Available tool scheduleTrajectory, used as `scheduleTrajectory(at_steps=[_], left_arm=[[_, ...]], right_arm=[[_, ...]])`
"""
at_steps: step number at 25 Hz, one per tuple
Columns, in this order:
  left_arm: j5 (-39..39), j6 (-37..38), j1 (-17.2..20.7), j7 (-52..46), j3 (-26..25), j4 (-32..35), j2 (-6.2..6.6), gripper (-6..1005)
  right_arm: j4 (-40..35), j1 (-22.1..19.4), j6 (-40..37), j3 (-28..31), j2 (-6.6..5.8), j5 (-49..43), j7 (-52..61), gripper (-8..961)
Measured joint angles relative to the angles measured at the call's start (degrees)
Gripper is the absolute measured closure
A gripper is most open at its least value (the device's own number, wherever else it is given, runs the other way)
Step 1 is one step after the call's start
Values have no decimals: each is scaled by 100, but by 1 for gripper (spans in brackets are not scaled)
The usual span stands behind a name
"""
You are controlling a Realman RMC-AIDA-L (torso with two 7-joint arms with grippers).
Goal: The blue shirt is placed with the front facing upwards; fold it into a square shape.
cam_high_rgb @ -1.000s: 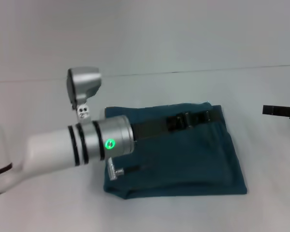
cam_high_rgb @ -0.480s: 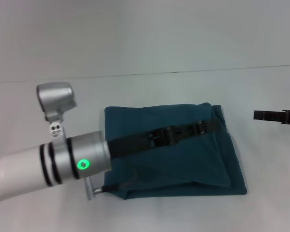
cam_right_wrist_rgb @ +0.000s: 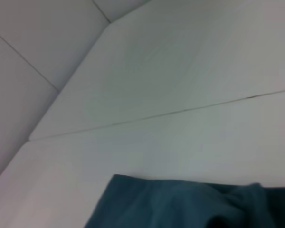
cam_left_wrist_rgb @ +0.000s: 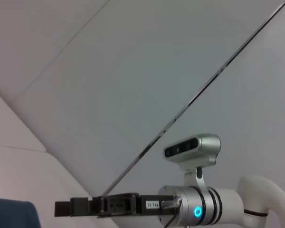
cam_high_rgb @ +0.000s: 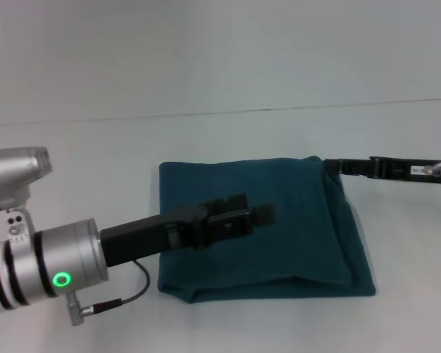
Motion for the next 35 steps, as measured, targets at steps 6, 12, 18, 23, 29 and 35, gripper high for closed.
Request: scheduleTrajectory(at_steps=[6,12,18,23,29,35], left_arm=[[513,190,68,140,-578,48,12,30],[613,150,117,292,-627,48,14,30],[676,115,121,328,-631,29,14,30],[681,106,121,330,-632,28,7,31],[683,57,122,331,-641,20,5,31],[693,-56,122,331,-640,10,4,31]], right_arm=[[81,204,188,-5,113,88,120,250],[266,264,408,-19,131,86,209,249],[491,291,674,-106,153,91,269,249],[739,406,1008,-131,210,111,229,249],[920,494,1515,-159,389,452,55,249],[1324,582,2009,-161,464,957,-357,249]])
